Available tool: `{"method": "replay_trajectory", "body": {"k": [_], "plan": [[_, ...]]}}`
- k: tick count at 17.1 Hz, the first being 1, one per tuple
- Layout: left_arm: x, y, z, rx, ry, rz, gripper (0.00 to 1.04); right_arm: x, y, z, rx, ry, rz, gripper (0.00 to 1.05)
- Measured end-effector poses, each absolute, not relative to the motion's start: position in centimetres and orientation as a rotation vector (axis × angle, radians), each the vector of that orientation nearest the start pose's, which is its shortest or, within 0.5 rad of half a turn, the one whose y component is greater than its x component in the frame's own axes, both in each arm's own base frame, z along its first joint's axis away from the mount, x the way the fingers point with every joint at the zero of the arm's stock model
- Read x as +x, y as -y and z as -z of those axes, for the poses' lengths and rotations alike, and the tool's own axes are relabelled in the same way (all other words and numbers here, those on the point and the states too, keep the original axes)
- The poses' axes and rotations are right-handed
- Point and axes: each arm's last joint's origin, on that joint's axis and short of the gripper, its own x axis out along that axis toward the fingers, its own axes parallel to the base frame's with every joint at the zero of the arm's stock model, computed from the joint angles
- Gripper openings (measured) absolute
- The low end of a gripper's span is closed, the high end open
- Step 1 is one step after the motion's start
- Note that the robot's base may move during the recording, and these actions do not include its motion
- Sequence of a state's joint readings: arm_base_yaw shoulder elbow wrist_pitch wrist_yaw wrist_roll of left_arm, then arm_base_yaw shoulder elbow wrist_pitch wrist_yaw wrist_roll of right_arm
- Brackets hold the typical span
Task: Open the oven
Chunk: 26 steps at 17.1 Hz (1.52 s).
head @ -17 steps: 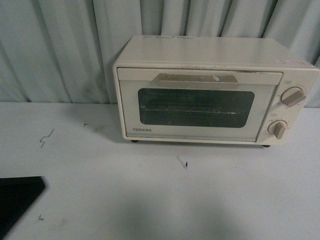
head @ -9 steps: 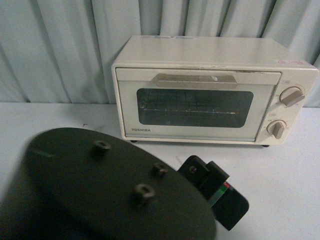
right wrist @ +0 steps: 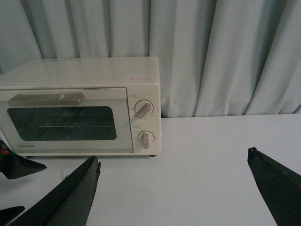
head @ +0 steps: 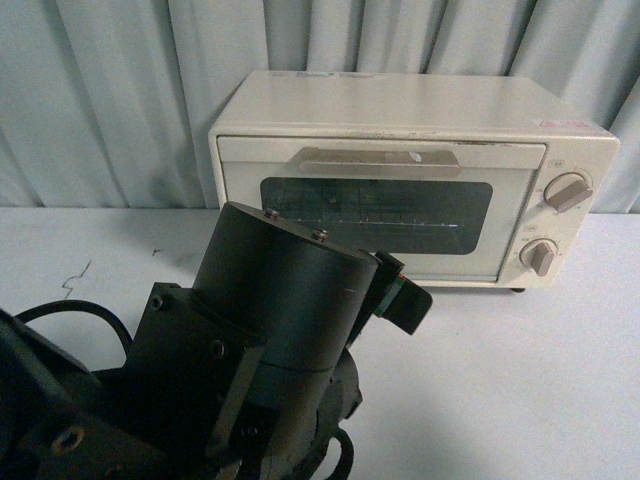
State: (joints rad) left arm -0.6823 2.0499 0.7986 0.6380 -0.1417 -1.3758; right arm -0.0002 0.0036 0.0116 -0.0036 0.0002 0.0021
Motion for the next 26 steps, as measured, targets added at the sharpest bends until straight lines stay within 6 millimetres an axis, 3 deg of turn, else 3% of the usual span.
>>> {"method": "replay_trajectory", "body": {"k": [6, 13, 20, 26], "plan": [[30.0, 20.2, -5.4, -1.075, -0.775, -0.009, 0.98, 9.7, 0.0, -16.7, 0.002, 0.004, 0.000, 0.98], [31.7, 17.8, -5.2, -1.116, -0.719, -0.052, 0.98, 9.7, 0.0, -16.7, 0.002, 0.005, 0.000, 0.98], [30.5, 15.8, -4.3, -1.142, -0.725, -0.086, 0.98, 9.7, 0.0, -16.7, 0.002, 0.004, 0.000, 0.98], [30.4, 16.1, -4.3, -1.152, -0.739, -0.058, 0.98, 9.7, 0.0, -16.7, 0.002, 0.004, 0.000, 0.98]]}}
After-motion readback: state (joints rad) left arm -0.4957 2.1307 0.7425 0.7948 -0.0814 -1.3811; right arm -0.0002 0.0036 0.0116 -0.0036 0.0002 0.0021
